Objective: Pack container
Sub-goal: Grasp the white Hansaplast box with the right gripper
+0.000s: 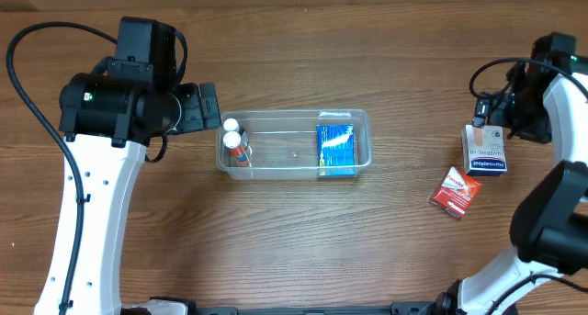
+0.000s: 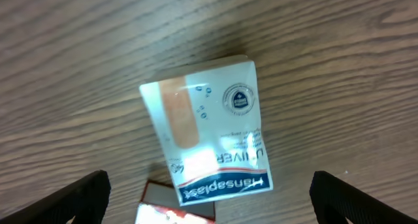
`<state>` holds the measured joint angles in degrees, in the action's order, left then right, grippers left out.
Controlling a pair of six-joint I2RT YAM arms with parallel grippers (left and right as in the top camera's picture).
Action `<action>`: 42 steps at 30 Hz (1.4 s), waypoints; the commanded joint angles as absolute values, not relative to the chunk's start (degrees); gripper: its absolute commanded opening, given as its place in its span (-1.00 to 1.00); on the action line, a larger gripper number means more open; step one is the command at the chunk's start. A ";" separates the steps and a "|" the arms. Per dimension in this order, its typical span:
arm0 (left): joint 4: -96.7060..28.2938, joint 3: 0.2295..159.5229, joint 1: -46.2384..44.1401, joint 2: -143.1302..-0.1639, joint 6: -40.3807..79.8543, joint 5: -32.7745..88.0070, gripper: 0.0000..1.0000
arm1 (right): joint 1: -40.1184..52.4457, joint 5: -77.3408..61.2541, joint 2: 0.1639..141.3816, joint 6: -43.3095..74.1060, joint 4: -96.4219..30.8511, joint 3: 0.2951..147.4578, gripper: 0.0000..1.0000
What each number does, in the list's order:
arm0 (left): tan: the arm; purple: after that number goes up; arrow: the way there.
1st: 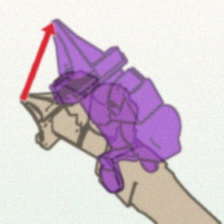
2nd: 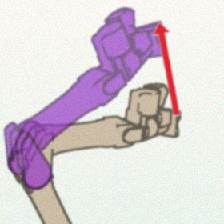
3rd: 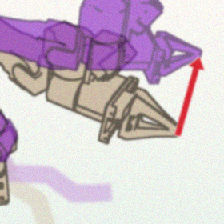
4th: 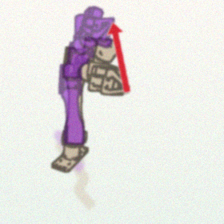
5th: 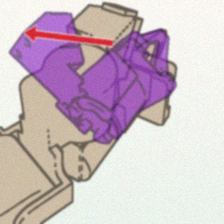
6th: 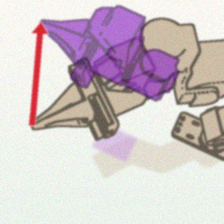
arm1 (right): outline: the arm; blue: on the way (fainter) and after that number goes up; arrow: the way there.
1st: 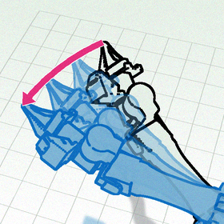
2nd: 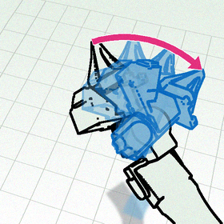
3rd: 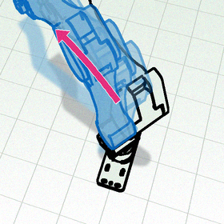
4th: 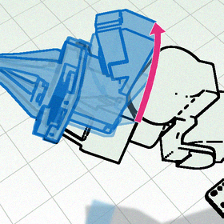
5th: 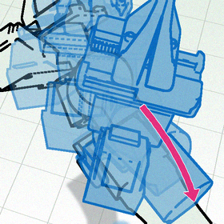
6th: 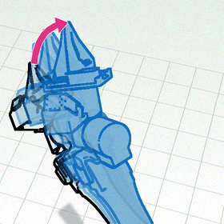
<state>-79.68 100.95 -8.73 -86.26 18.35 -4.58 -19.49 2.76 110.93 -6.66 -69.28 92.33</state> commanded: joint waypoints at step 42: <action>-78.81 101.73 -8.62 -86.61 16.69 -5.13 1.00 | -19.00 -8.23 111.50 -4.29 -68.73 95.31 0.48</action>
<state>-78.87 100.95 -8.73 -86.26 17.80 -4.58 -19.77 -2.85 118.87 -5.96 -67.35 90.67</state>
